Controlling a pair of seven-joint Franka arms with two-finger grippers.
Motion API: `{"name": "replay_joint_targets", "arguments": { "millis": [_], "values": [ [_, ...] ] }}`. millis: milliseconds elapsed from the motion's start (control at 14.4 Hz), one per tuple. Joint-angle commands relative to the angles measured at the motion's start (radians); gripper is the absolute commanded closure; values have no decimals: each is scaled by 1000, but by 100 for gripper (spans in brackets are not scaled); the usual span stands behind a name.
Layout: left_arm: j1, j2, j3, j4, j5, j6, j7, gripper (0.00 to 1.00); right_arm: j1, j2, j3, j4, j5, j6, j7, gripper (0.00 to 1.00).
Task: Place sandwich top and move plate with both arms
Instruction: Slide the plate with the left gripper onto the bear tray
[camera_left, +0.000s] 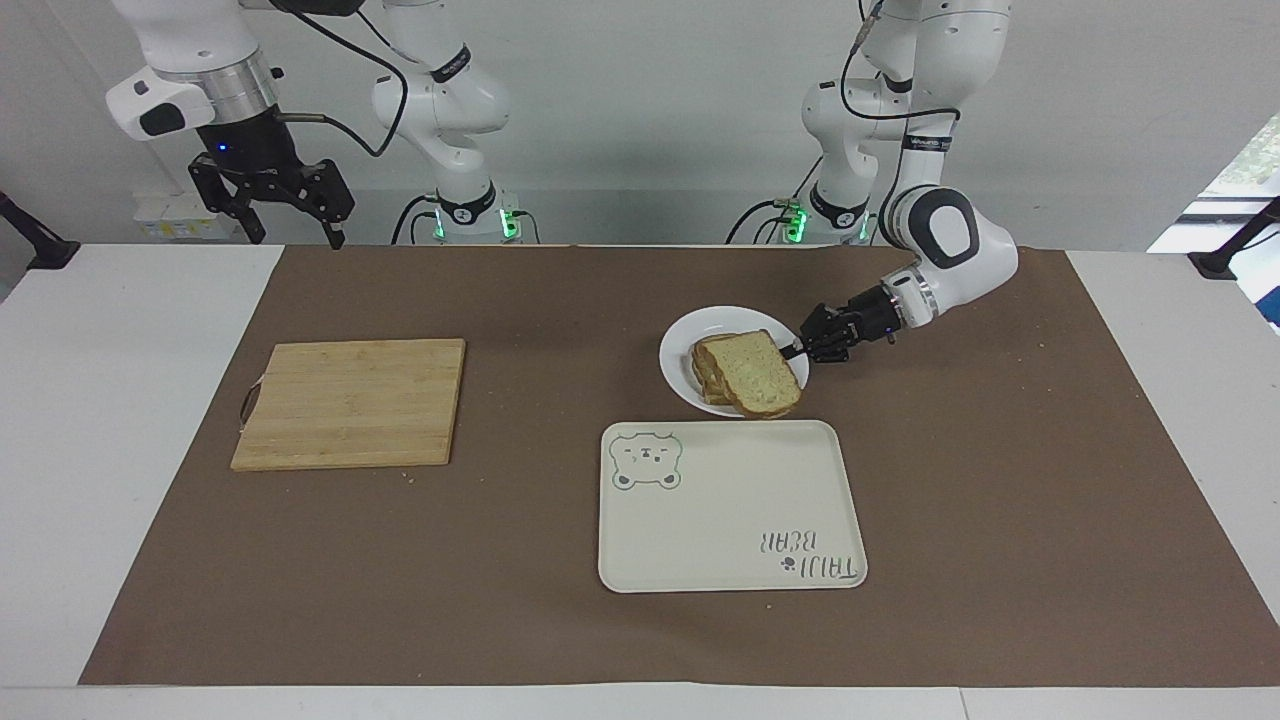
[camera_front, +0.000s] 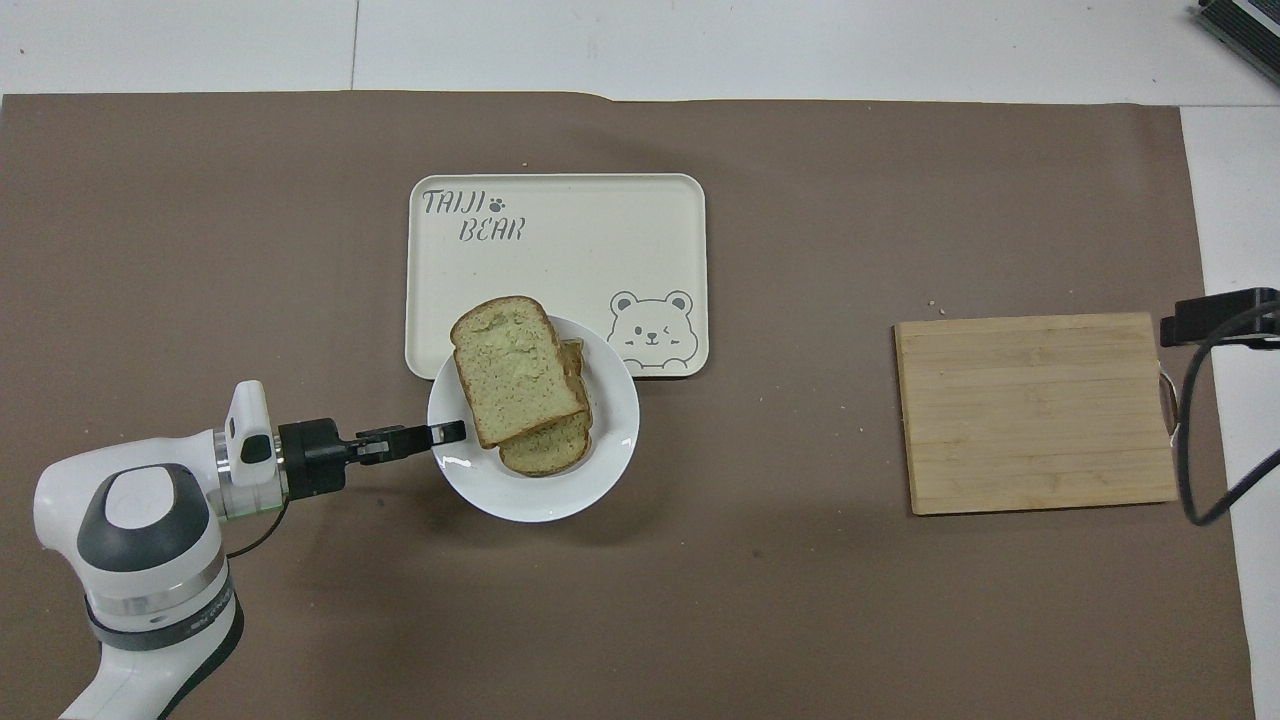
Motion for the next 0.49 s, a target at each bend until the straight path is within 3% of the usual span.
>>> {"name": "replay_joint_targets", "arguments": {
  "millis": [0,418],
  "values": [
    [-12,68,-14,101,-54,91,-82,100,-4,-9,5,1,-12,-15,-20,0],
    [-44,240,-21,294,-133,215,-164,100,-4,-9,5,1,-12,-15,-20,0]
  ]
}}
